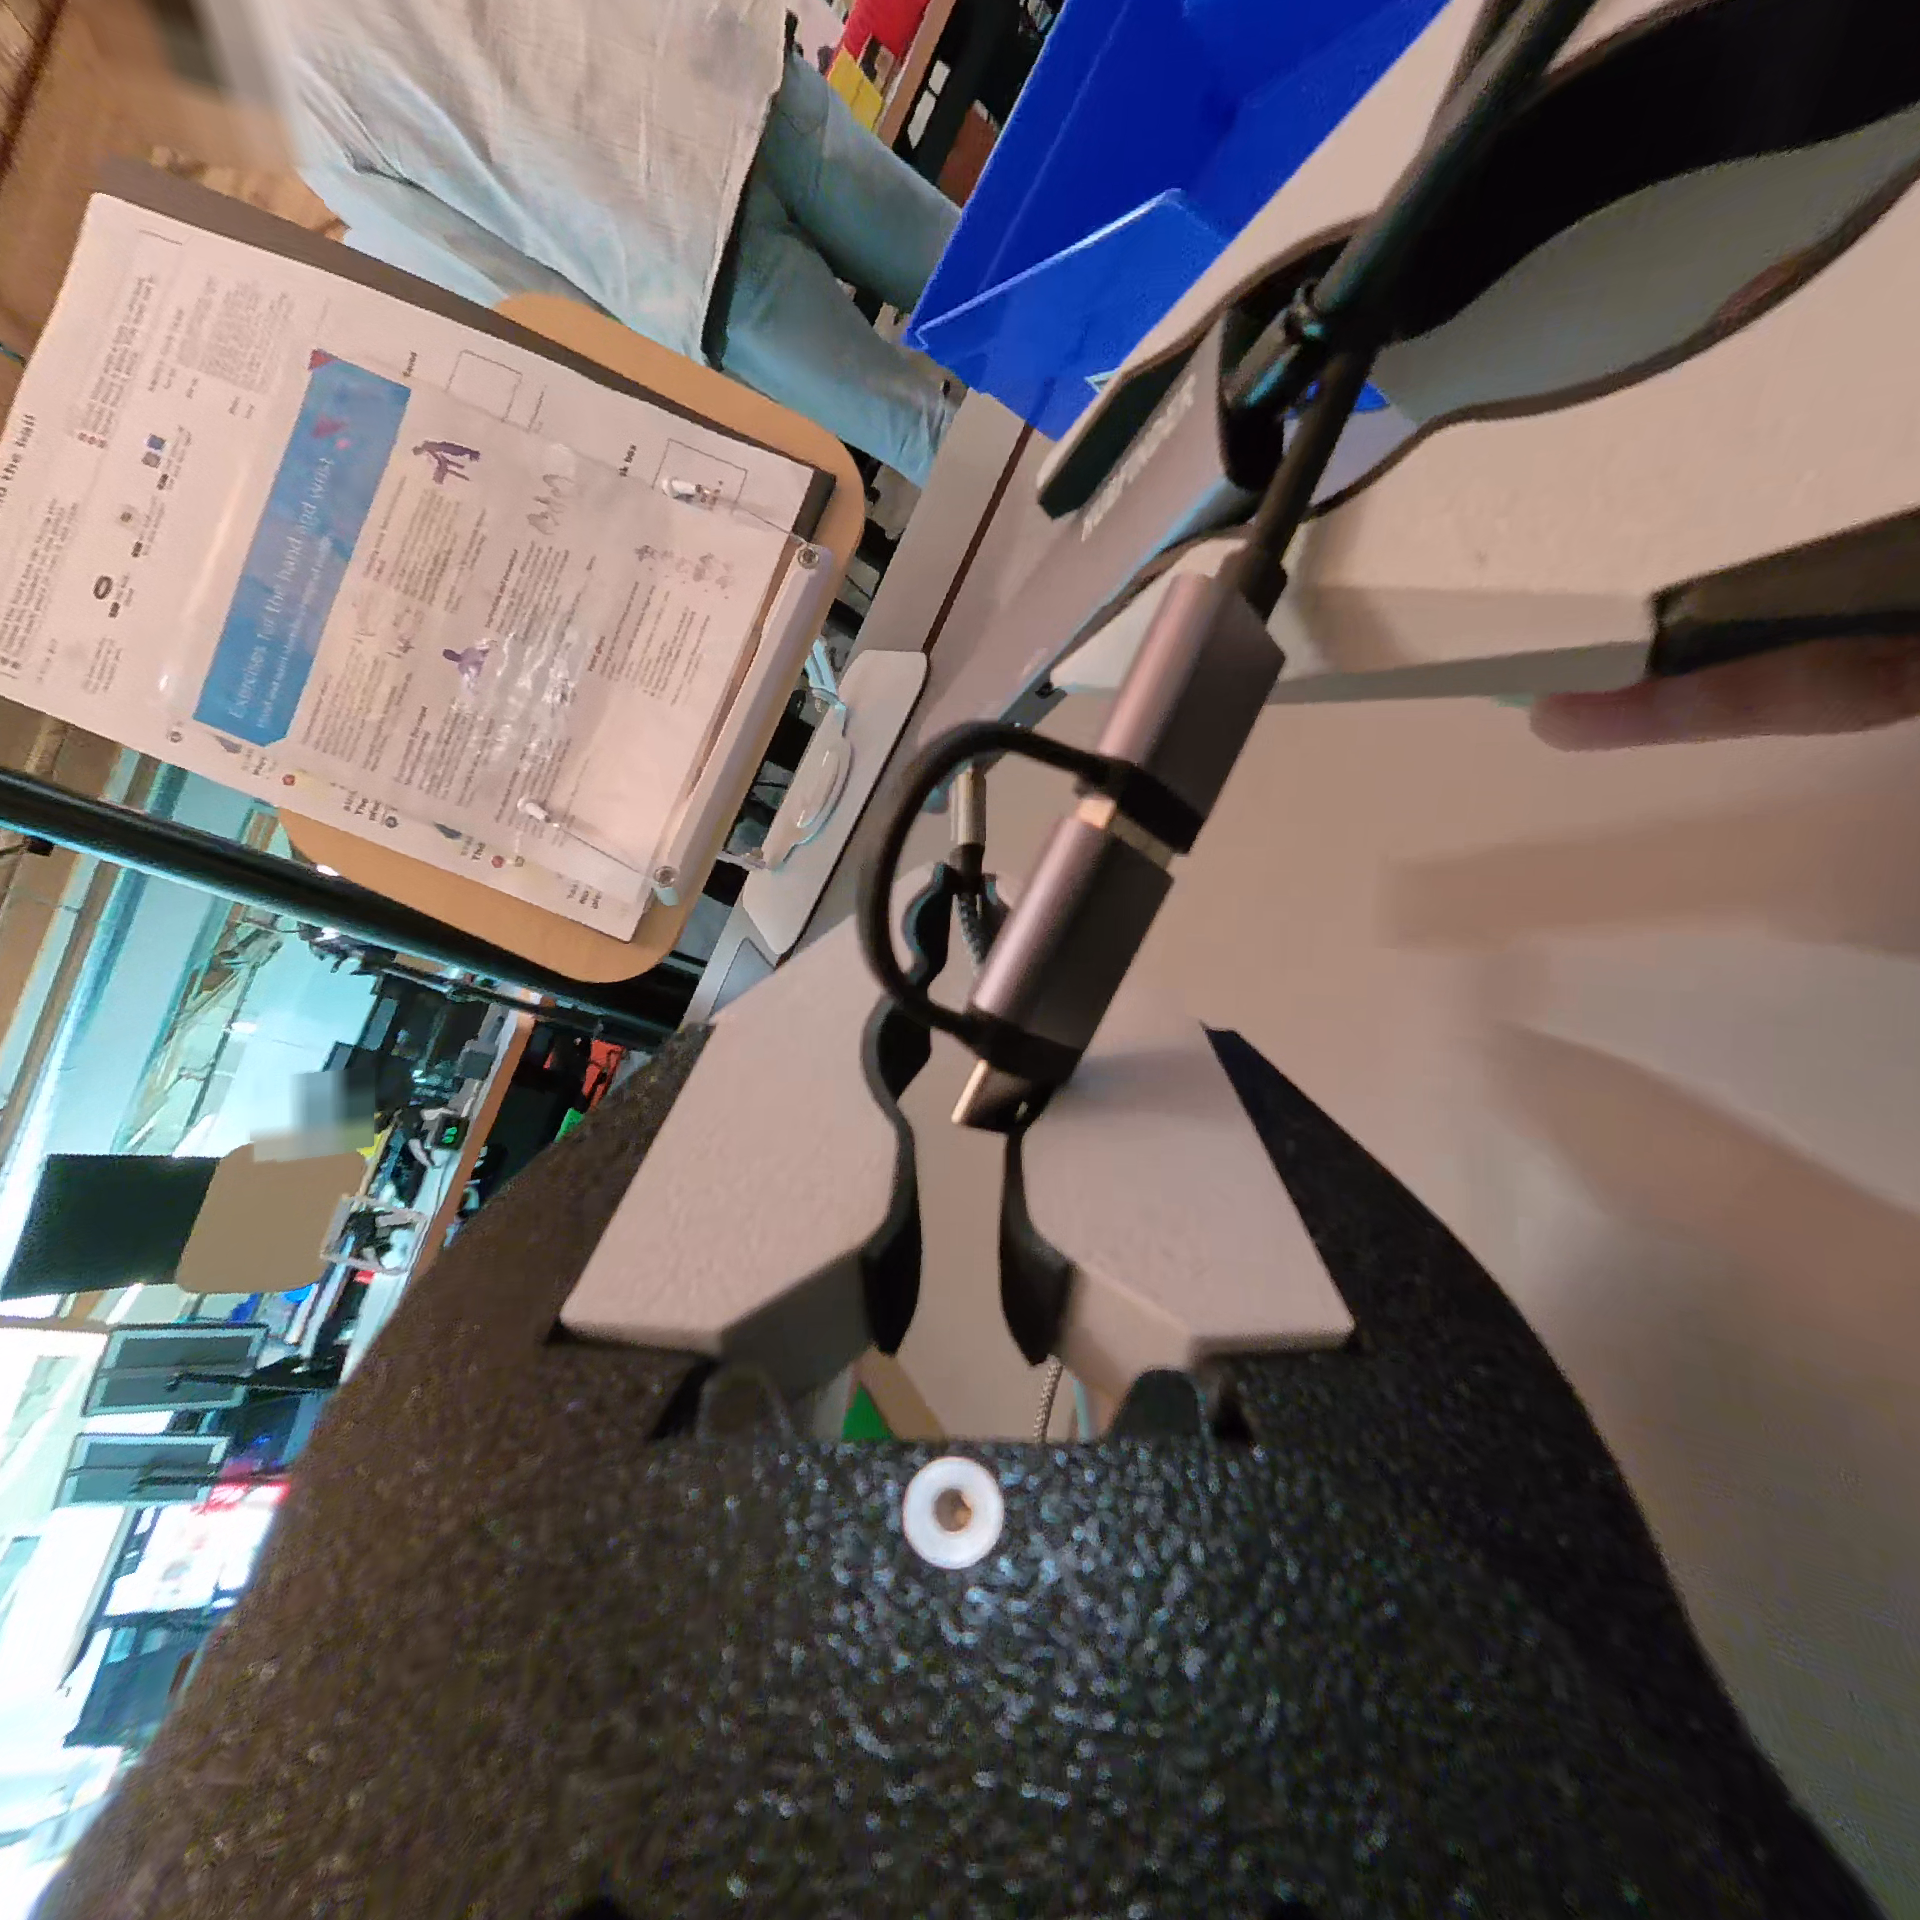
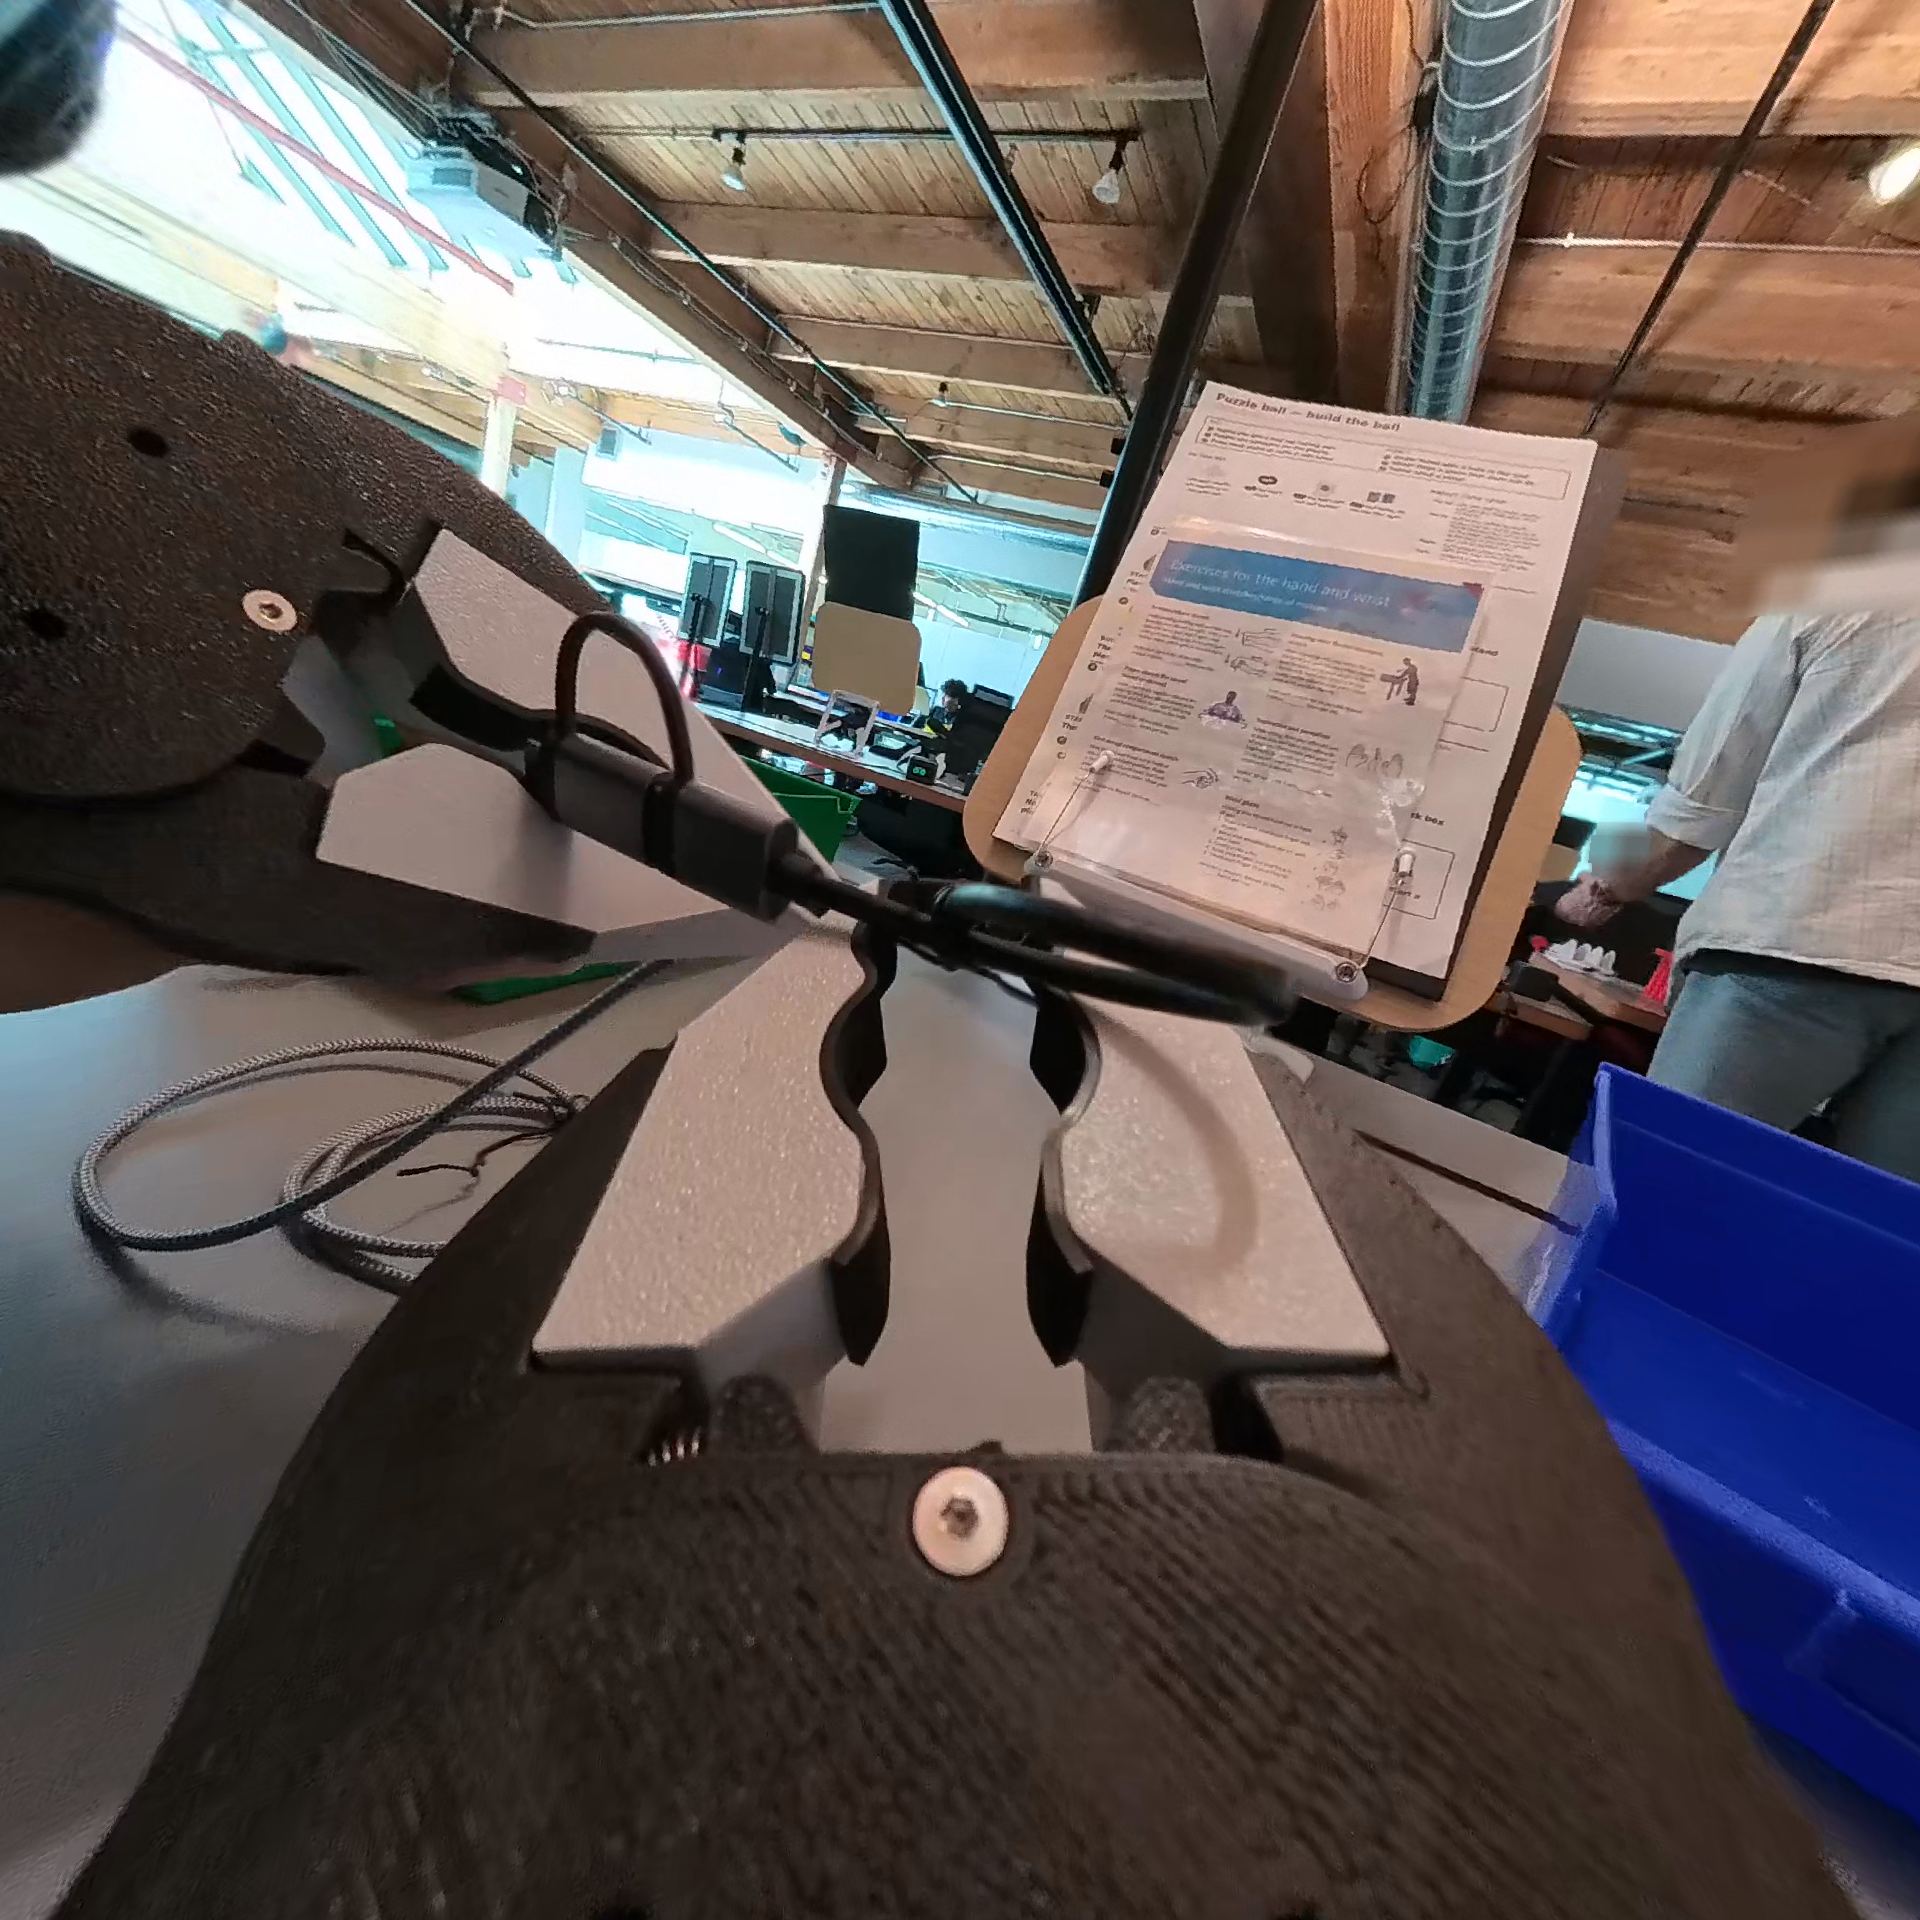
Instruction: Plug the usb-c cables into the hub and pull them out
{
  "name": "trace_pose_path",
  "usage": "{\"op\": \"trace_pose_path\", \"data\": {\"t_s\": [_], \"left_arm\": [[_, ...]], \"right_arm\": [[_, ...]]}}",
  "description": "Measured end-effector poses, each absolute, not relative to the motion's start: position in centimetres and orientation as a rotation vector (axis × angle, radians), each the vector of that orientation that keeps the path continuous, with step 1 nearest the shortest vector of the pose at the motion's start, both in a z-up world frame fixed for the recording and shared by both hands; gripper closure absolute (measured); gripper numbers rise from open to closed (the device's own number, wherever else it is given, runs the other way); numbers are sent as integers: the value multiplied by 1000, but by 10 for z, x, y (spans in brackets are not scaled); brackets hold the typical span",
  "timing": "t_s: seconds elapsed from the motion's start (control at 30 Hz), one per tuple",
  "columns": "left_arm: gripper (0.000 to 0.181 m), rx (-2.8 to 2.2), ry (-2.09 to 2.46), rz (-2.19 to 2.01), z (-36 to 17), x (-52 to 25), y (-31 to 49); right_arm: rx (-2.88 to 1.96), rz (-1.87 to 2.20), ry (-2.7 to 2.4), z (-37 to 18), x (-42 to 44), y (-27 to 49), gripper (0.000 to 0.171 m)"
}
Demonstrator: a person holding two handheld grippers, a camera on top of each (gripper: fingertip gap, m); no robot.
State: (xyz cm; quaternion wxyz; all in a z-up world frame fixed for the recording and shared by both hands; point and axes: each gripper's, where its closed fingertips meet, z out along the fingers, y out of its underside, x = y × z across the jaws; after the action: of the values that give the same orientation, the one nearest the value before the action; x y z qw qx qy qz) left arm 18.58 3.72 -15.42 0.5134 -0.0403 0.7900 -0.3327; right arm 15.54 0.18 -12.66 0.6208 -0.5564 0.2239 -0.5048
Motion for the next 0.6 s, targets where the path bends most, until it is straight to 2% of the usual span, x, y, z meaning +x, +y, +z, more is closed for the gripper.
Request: {"op": "trace_pose_path", "data": {"t_s": [0.27,0.4,0.53,0.6], "left_arm": [[176,-148,1923,-1103,-151,182,25],[157,-340,2059,-1401,-154,176,18],[158,-517,2127,-1731,-144,166,13],[168,-597,2136,-1790,-143,169,14]], "right_arm": [[-1089,-951,603,-120,155,-16,149],[-1052,-959,583,-113,151,-21,149],[-1044,-960,520,-109,145,-17,150],[-1046,-950,494,-108,143,-11,149]]}}
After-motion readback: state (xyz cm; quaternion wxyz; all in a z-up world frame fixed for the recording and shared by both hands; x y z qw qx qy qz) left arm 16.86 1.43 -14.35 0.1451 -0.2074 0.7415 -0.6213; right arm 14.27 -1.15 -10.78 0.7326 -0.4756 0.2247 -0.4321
